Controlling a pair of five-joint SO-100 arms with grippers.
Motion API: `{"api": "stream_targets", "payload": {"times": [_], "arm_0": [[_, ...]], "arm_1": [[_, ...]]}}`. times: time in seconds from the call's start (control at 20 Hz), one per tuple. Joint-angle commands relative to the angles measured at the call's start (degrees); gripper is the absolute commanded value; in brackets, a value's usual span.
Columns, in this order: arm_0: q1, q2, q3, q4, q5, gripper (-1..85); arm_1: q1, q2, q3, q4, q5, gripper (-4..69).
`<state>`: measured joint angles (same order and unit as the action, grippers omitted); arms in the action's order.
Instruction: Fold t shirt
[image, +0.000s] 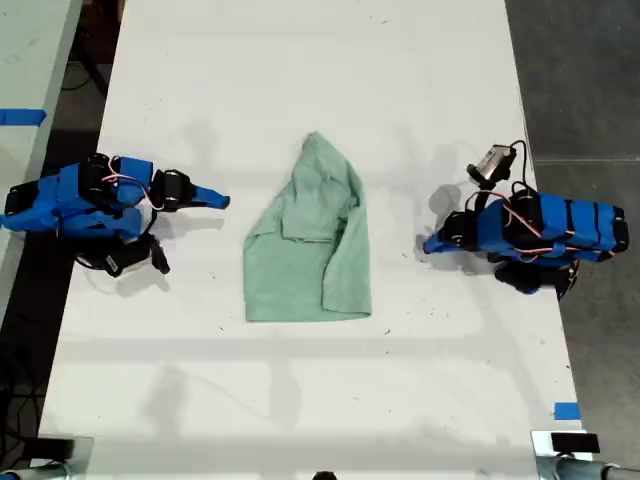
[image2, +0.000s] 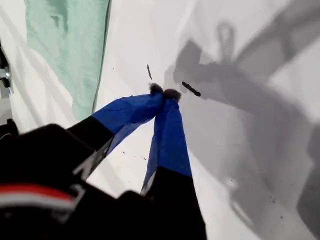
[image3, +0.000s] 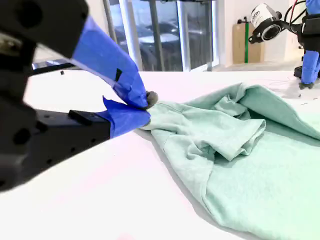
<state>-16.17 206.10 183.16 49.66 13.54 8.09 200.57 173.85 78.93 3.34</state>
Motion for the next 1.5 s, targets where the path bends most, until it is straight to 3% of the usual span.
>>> {"api": "stream_targets", "payload": {"times": [0.0, 1.0, 1.25, 1.45], "arm_0": [[-0.44, 0.44, 0.35, -0.26, -0.7, -0.2], [-0.35, 0.44, 0.35, -0.26, -0.79, -0.2], [-0.53, 0.44, 0.44, -0.44, -0.62, -0.2], [-0.53, 0.44, 0.44, -0.44, -0.79, -0.2]], "arm_1": [[0.88, 0.53, 2.11, -0.26, 0.79, -0.2], [1.05, 0.53, 1.76, 0.7, 1.14, -0.2], [1.49, 0.53, 1.23, 1.41, -3.96, -0.2], [1.76, 0.53, 1.32, 1.41, -3.96, -0.2]]}}
